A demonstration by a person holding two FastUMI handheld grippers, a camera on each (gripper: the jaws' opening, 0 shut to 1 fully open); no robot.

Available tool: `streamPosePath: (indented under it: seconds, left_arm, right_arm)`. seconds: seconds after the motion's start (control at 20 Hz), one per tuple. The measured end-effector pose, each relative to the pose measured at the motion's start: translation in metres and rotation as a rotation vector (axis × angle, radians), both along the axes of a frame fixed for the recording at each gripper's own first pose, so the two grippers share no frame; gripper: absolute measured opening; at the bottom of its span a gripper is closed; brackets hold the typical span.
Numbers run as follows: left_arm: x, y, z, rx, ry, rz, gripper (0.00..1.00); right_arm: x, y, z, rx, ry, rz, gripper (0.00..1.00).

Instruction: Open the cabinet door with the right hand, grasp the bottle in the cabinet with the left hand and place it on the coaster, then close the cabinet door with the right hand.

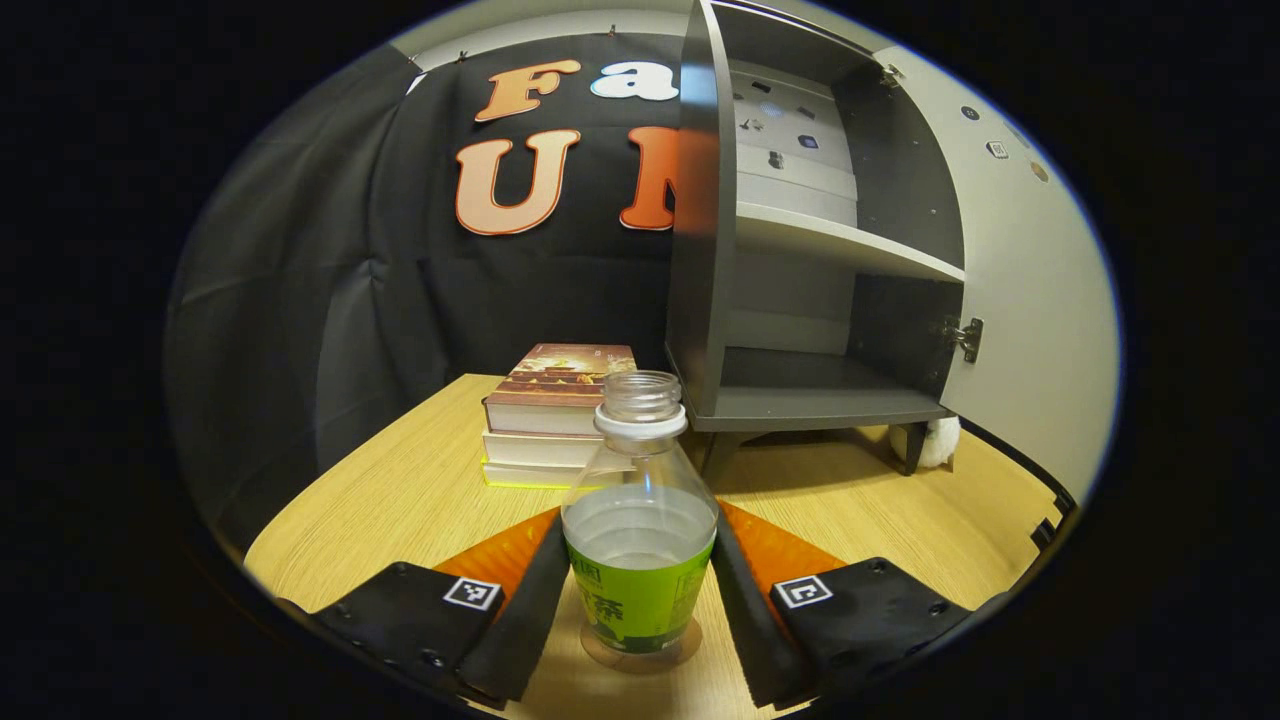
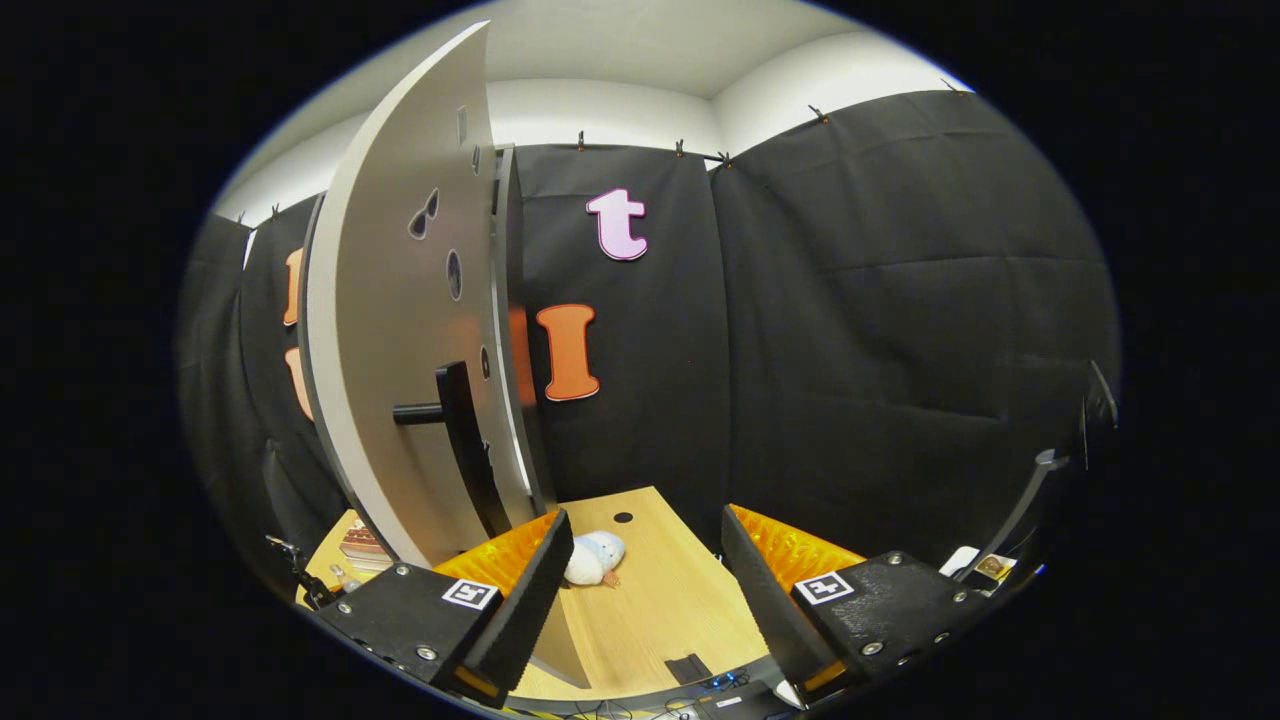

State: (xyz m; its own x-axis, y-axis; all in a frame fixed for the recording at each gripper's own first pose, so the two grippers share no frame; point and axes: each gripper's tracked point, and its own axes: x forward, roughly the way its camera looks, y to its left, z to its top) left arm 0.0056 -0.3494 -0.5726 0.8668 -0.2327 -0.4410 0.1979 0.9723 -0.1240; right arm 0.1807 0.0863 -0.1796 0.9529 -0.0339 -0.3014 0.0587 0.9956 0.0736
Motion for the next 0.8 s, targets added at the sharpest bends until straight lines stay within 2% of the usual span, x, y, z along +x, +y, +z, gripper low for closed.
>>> streamPosePath:
  seconds: [0.05, 0.25, 0.3, 0.35, 0.4, 0.45, 0.5, 0.55, 0.6, 0.65, 0.7, 0.8]
  left_arm:
    - [-0.001, 0.002, -0.001, 0.005, 0.005, 0.003, 0.84]
    - [-0.005, 0.004, 0.000, 0.008, 0.022, 0.005, 0.84]
    - [-0.005, 0.004, 0.000, 0.003, 0.025, 0.007, 0.84]
    - [-0.005, 0.004, 0.000, 0.002, 0.027, 0.008, 0.84]
    - [-0.005, 0.005, 0.000, 0.006, 0.029, 0.011, 0.85]
    - [-0.005, 0.007, 0.002, 0.013, 0.030, 0.016, 0.85]
    - [-0.008, 0.006, 0.002, 0.008, 0.034, 0.011, 0.85]
    - [-0.011, 0.004, 0.003, 0.002, 0.040, 0.003, 0.90]
    - [-0.013, 0.003, 0.007, -0.001, 0.040, -0.004, 0.88]
    - [-0.014, 0.002, 0.010, 0.002, 0.038, -0.010, 0.99]
    - [-0.014, 0.003, 0.012, 0.011, 0.034, -0.010, 0.94]
    - [-0.015, 0.006, 0.018, 0.025, 0.022, -0.008, 0.94]
  right_arm:
    - [0.000, 0.000, -0.001, -0.002, -0.001, 0.001, 0.97]
    - [-0.001, 0.001, 0.000, -0.010, -0.001, 0.014, 0.97]
    - [-0.001, 0.002, 0.000, -0.012, -0.003, 0.018, 0.93]
    - [0.000, 0.002, 0.001, -0.017, -0.004, 0.023, 0.92]
    - [0.000, 0.002, 0.001, -0.021, -0.004, 0.027, 0.97]
    - [-0.001, 0.002, 0.000, -0.024, -0.005, 0.032, 0.92]
    - [0.000, 0.003, 0.001, -0.025, -0.005, 0.037, 0.92]
    - [0.000, 0.004, 0.000, -0.026, -0.005, 0.041, 0.92]
    - [-0.001, 0.006, 0.000, -0.026, -0.005, 0.046, 0.92]
    - [0.000, 0.006, 0.000, -0.026, -0.005, 0.050, 0.92]
    - [-0.001, 0.005, 0.001, -0.034, -0.007, 0.047, 0.92]
    - [0.002, 0.003, 0.001, -0.042, -0.010, 0.045, 0.92]
